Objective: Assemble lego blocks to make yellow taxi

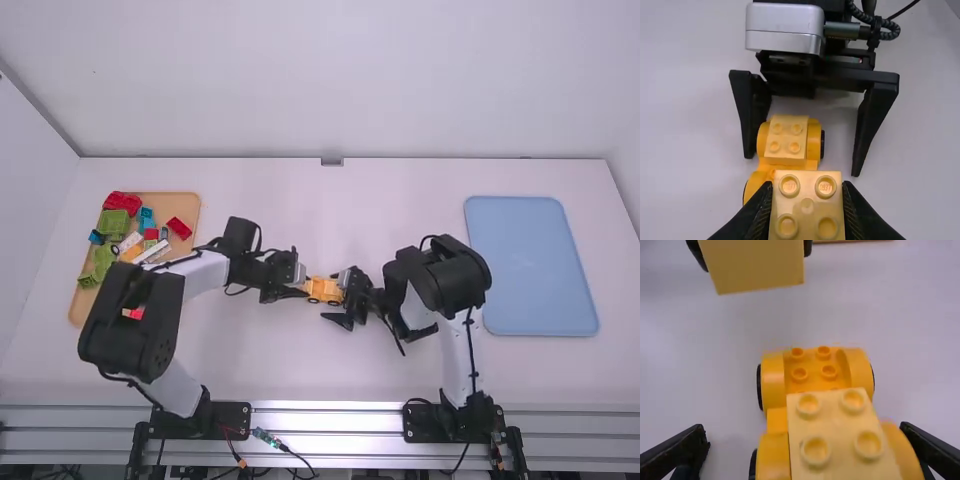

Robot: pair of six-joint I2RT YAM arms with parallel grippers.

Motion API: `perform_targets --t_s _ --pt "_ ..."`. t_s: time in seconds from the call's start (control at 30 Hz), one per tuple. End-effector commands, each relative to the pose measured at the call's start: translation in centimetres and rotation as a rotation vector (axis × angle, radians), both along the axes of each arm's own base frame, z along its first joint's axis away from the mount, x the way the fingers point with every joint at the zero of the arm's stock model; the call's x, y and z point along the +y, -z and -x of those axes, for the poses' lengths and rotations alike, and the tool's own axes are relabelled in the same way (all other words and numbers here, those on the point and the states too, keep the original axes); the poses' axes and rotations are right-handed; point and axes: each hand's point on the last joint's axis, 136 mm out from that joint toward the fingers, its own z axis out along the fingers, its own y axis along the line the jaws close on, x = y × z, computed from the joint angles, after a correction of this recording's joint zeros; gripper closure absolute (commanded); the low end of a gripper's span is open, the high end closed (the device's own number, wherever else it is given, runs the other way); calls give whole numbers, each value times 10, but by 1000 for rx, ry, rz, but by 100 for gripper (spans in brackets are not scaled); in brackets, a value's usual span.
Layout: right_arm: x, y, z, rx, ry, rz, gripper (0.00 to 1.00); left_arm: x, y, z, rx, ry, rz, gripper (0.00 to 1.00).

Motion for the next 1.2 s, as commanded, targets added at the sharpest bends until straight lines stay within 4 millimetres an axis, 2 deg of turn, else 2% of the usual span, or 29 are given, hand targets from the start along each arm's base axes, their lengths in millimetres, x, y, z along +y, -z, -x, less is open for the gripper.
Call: perform_targets --t_s 0.0,0.23,0.4,0.63,0.77,0.83,1.17 --pt "-2 -9 -11 -34 34 32 1 -1 3 1 17 7 17 98" --pt "-5 -7 -8 -15 -24 144 1 -1 4 0 14 9 17 98" --pt "-4 -7 -6 -40 -29 129 1 -6 3 1 0 26 21 97" --pt "-6 -8 -3 -88 -6 84 3 -19 15 -1 14 21 -20 98" --pt "-7 -7 0 -91 -5 82 11 -21 14 -1 7 26 -20 98" --pt "-6 -6 -2 -74 -8 82 20 -21 15 -1 9 26 -21 98" --pt "1 1 -2 -18 -75 96 30 -22 27 -8 28 3 -14 98"
